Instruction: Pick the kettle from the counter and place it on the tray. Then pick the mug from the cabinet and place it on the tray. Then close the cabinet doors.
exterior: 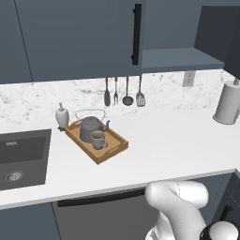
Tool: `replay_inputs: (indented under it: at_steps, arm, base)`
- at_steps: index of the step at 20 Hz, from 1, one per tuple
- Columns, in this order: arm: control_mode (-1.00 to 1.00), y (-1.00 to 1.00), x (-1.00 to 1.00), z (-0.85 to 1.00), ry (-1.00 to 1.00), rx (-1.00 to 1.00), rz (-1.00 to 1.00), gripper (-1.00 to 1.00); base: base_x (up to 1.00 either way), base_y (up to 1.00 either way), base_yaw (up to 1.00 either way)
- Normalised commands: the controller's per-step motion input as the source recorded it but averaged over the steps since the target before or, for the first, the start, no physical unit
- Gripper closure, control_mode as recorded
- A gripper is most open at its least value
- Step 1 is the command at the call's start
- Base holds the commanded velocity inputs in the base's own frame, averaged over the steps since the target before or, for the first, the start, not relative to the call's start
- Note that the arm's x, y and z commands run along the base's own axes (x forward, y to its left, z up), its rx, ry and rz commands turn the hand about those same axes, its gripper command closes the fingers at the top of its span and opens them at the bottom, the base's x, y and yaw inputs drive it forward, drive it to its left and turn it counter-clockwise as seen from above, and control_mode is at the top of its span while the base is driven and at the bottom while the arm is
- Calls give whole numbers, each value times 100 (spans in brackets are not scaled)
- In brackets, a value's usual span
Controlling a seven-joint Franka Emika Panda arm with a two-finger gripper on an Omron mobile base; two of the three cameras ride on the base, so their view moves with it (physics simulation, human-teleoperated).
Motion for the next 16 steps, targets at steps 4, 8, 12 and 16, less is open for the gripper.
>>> replay_inputs:
  at_steps: [4, 8, 12, 16]
  arm:
    - [-100, -24, 0, 9, -31, 15, 0, 100]
    - [-100, -25, -1, 13, -20, 8, 0, 100]
    - [-100, -8, -2, 0, 0, 0, 0, 100]
    - [-100, -45, 0, 14, -9, 0, 0, 100]
  base:
    - [0, 0, 0]
    - [0, 0, 0]
    - [0, 0, 0]
    - [0, 0, 0]
